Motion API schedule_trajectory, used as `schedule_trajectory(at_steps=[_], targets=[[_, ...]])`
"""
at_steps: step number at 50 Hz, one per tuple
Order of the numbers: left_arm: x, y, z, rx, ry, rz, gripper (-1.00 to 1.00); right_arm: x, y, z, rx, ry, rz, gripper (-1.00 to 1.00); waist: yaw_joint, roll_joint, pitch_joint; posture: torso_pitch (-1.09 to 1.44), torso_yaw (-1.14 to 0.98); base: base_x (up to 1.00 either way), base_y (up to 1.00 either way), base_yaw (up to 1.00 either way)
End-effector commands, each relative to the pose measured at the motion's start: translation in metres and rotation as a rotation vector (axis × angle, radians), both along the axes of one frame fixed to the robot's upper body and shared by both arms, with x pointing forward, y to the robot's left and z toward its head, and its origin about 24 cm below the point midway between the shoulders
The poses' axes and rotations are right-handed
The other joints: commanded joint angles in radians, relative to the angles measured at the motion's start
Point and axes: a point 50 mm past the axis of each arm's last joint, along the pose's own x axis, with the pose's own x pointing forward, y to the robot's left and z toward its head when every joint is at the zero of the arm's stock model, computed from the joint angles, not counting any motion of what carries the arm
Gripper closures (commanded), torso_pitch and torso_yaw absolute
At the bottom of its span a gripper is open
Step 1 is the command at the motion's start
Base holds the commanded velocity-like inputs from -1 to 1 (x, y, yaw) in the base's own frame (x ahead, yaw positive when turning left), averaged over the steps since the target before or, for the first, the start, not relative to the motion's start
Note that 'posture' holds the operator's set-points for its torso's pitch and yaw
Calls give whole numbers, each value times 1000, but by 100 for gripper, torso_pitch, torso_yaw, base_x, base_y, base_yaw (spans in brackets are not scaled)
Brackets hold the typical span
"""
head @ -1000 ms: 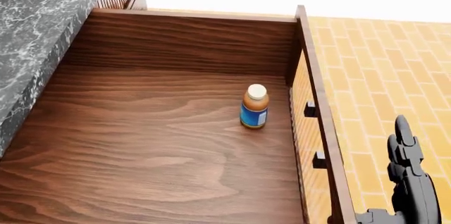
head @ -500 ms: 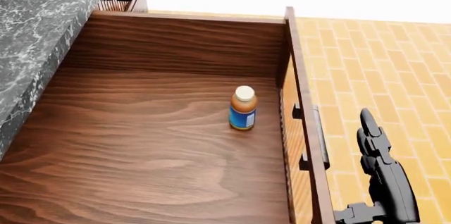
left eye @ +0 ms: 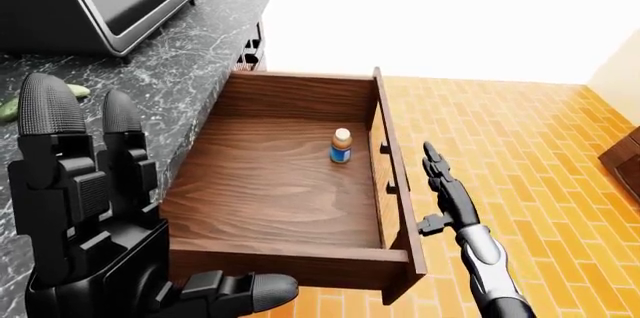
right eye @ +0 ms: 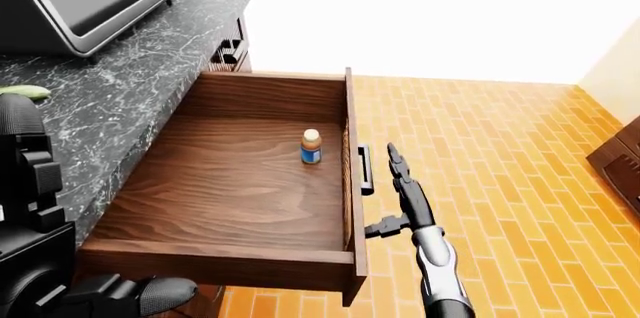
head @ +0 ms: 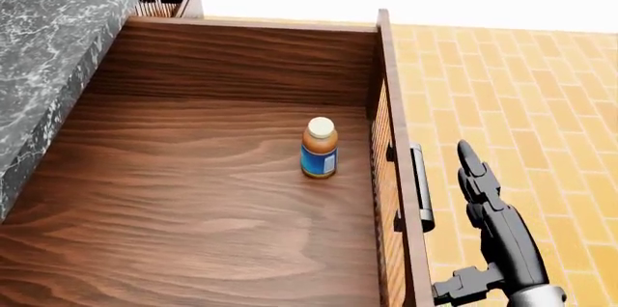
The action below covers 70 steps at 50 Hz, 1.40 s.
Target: Close the right drawer.
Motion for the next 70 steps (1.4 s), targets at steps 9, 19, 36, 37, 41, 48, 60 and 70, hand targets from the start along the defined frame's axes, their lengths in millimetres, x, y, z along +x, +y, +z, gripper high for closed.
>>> schedule_trajectory(at_steps=[9, 19, 36, 37, 41, 48, 60, 70], targets=[[-6, -1, 8, 3, -59, -3, -100, 11, 17, 16, -36, -55, 92, -100, 5, 1, -13, 0, 0, 0, 0, 0], [-6, -1, 8, 1, -60, -3, -100, 20, 28, 22, -50, -59, 134, -100, 4, 4, -15, 0, 0, 0, 0, 0], [-6, -1, 8, 2, -60, -4, -100, 24, 42, 22, -59, -53, 178, -100, 5, 6, -15, 0, 0, 0, 0, 0], [-6, -1, 8, 2, -60, -3, -100, 24, 43, 22, -59, -53, 179, -100, 5, 6, -15, 0, 0, 0, 0, 0], [-6, -1, 8, 3, -59, -5, -100, 26, 46, 21, -58, -50, 187, -100, 5, 6, -14, 0, 0, 0, 0, 0], [-7, -1, 8, 1, -60, -4, -100, 27, 52, 20, -66, -43, 209, -100, 5, 7, -16, 0, 0, 0, 0, 0], [-6, -1, 8, -1, -58, -3, -100, 30, 61, 20, -68, -39, 238, -100, 5, 8, -18, 0, 0, 0, 0, 0], [-6, -1, 8, -1, -58, -5, -100, 39, 84, 24, -96, -35, 318, -100, 1, 10, -19, 0, 0, 0, 0, 0]])
